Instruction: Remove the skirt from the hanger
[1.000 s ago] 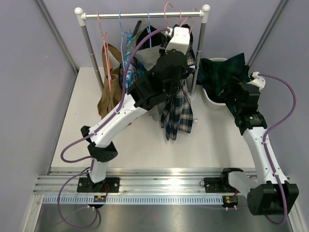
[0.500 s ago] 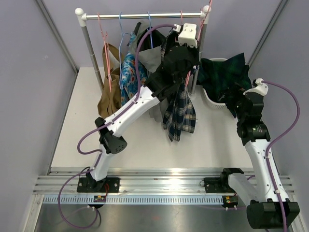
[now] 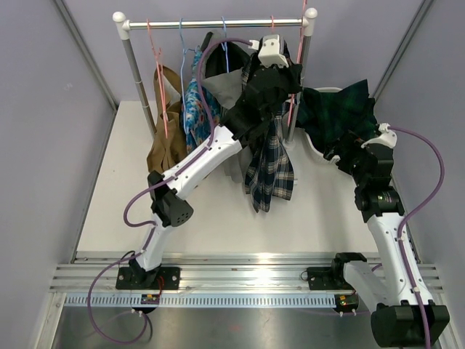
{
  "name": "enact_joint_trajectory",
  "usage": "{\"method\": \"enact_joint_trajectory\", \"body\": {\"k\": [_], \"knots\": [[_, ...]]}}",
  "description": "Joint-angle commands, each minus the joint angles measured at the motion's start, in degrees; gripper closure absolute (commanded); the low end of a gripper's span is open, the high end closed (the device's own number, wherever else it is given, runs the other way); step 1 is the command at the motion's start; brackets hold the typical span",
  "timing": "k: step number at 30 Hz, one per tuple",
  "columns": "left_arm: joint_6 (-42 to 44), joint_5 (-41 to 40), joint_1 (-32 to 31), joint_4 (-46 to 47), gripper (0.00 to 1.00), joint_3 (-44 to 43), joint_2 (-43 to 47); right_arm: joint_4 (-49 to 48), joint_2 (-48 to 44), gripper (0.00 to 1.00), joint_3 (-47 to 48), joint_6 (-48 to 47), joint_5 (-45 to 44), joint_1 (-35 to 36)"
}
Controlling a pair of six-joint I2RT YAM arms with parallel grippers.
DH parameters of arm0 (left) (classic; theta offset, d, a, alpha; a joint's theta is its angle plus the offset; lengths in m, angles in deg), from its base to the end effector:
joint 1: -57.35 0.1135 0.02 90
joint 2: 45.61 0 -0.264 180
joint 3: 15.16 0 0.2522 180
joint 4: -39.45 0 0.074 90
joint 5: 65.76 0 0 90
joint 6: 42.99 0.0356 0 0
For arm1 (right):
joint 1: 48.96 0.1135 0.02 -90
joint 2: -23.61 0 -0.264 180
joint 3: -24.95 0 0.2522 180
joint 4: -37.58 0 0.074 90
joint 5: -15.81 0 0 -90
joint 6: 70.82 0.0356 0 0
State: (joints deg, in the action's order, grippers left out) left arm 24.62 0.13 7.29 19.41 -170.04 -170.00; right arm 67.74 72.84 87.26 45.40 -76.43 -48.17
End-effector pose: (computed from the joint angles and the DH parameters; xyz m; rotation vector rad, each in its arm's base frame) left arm 0.3265 -0.3672 0.4786 -0.0140 1.4470 -0.7536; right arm 0.1980 0.0013 0.3383 0.4399 1.8265 0.2884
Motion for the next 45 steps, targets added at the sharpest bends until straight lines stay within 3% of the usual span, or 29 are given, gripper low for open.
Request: {"method": "enact_joint_trajectory", "body": {"k": [1, 3, 11, 17, 18, 19, 21, 23, 24, 30, 37, 45], "knots": [[-5.8, 3.3, 0.1, 4.3, 1.0, -1.8, -0.1, -1.2, -1.4, 0.0, -0.2, 0.5, 1.4, 0.2], [-7.9, 4.0, 0.1, 3.1, 1.0, -0.7, 0.2, -0.9, -1.5, 0.01, 0.0, 0.6, 1.7, 0.2], [-15.3, -8.0, -0.8, 5.3, 1.0, 17.7, 9.7, 0.3, -2.3, 0.01, -0.6, 0.7, 2.0, 0.2], [-13.7, -3.6, -0.9, 0.4, 1.0, 13.2, 8.2, 1.3, -3.0, 0.0, -0.7, 0.9, 2.0, 0.2], [-12.9, -1.9, -0.9, 1.1, 0.93, 13.3, 8.3, 1.3, -3.2, 0.0, -0.7, 1.1, 2.0, 0.2], [-12.0, 0.7, -0.9, 1.4, 0.68, 13.2, 8.6, 1.3, -3.2, 0.01, -0.6, 1.2, 2.0, 0.2], [-10.4, 3.3, -0.9, 1.3, 0.46, 12.2, 9.1, 1.4, -2.9, 0.0, -0.4, 1.3, 2.0, 0.2], [-8.2, 5.1, -1.2, -0.1, 0.29, 10.6, 10.0, 1.7, -3.0, 0.01, -0.4, 1.5, 2.0, 0.1], [-7.3, 5.6, -1.3, -0.5, 0.26, 9.3, 10.6, 1.7, -3.0, 0.01, -0.5, 1.6, 2.0, 0.2], [-0.2, 3.7, -1.8, -4.3, 0.25, 7.4, 15.0, 2.0, -3.1, 0.01, -0.7, 1.9, 3.8, 0.1], [8.1, -4.3, -1.6, -4.4, 0.31, 14.1, 22.2, 3.1, -3.9, 0.01, -0.7, 0.9, 3.2, 0.2], [6.0, -1.4, 3.9, -9.9, 0.4, 14.3, 20.8, 3.5, -4.4, 0.0, -1.4, 0.9, 3.3, 0.2]]}}
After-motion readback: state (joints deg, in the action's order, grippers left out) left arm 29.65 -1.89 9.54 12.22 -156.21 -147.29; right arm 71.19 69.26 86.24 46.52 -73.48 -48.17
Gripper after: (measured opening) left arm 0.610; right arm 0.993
